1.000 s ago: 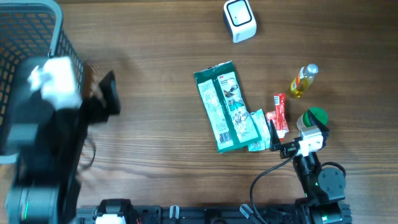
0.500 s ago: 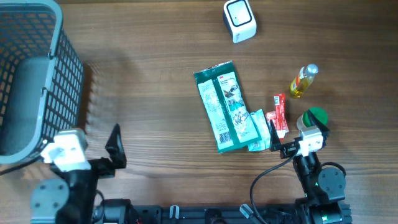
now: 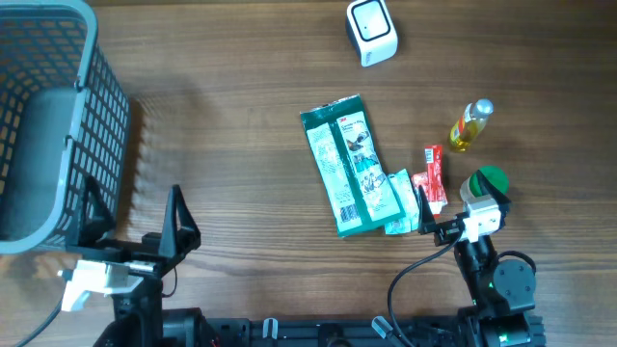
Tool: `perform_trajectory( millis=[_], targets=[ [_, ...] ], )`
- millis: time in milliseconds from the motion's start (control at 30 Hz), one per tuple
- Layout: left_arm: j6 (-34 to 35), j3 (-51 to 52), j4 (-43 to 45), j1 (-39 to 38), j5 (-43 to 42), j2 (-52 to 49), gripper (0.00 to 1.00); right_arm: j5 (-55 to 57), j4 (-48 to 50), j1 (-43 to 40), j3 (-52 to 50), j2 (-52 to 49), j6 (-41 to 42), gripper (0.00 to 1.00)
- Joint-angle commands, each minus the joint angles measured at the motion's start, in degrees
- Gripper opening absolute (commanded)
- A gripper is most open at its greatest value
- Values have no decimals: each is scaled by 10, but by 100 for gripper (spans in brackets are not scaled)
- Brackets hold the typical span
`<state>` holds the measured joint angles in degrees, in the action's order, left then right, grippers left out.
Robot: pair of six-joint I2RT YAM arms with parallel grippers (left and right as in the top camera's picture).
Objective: Scan the item barcode
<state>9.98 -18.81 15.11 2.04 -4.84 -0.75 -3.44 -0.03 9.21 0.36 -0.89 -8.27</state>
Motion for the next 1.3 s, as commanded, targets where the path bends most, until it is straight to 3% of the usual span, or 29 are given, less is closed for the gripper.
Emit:
perform_trajectory(
  millis=[0,100,367,600,700,800,933,1267],
  targets=[
    [97,63,62,4,14,6,100,-9,2,-3,-1,6,-7,100],
    [142,111,75,4,42,6,100,-9,2,-3,-1,6,-7,99],
    [145,184,72,4,50,6,100,-9,2,-3,-1,6,-7,100],
    [139,185,-68,4,52,6,100,-9,2,-3,-1,6,-7,100],
    [90,185,-133,4,49,6,100,-9,2,-3,-1,6,-7,100],
    [-2,185,-188,4,27,6,100,-9,2,-3,-1,6,-7,100],
    [-142,185,-190,2,-31,6,100,-9,2,-3,-1,6,-7,100],
    [-143,185,-188,2,-30,5,100,-9,2,-3,-1,6,-7,100]
  ],
)
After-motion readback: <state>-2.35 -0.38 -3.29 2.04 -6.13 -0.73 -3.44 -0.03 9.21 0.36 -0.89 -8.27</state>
